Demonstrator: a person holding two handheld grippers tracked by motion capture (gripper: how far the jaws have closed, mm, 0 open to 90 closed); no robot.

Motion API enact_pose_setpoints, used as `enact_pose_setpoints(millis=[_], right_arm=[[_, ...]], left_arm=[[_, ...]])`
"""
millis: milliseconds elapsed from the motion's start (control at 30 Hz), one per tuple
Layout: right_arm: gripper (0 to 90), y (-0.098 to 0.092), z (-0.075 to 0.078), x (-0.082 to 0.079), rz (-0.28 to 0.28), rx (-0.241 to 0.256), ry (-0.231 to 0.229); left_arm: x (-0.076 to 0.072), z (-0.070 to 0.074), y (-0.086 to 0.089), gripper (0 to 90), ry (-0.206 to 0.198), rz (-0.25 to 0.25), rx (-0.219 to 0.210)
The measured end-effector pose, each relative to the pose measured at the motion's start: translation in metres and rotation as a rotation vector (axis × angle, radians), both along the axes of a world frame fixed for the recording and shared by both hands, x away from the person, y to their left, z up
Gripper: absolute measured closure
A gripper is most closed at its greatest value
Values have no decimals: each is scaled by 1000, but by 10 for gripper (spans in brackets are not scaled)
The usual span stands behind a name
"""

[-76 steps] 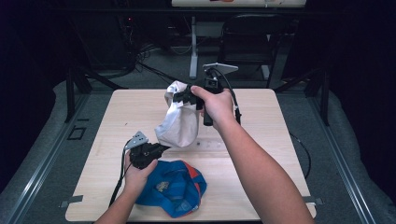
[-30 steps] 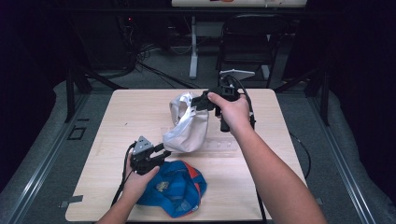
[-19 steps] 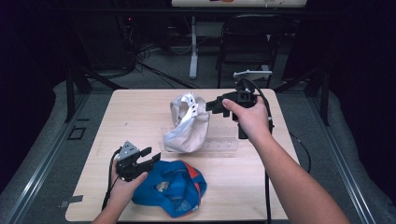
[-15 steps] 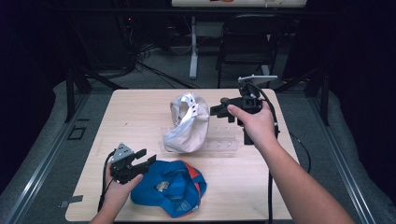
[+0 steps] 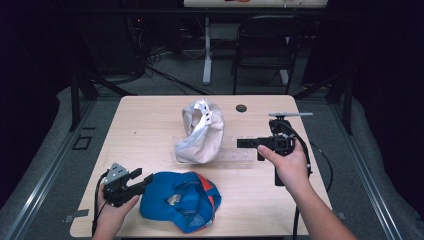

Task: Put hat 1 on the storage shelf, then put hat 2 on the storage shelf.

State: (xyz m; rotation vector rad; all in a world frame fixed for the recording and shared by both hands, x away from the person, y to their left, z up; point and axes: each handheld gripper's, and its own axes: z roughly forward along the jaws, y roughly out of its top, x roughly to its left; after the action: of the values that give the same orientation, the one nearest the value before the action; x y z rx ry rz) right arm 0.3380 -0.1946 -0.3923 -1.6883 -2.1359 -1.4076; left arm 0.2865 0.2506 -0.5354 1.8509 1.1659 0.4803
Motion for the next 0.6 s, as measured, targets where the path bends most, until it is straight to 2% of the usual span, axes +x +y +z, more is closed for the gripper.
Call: enact_pose_setpoints(millis=[100,333,367,500,600], right_arm=[[509,-3,-13,-6,7,-4,-11],[505,-2,-48,-17,9,-84,-13],[503,-2,-53,-18,8,-88,-10],[488,-3,-74,-22,-4,-102,10],[481,-3,-90,-26,-7,-80,28]], left_arm=[[1,-2,5,481,5,16,-3],[4,-8,10,484,21,28,-17],[4,-8,10,483,30,24,-12],[4,-10,10,482,26,23,-25],[4,-10,10,482,27,17,-18]])
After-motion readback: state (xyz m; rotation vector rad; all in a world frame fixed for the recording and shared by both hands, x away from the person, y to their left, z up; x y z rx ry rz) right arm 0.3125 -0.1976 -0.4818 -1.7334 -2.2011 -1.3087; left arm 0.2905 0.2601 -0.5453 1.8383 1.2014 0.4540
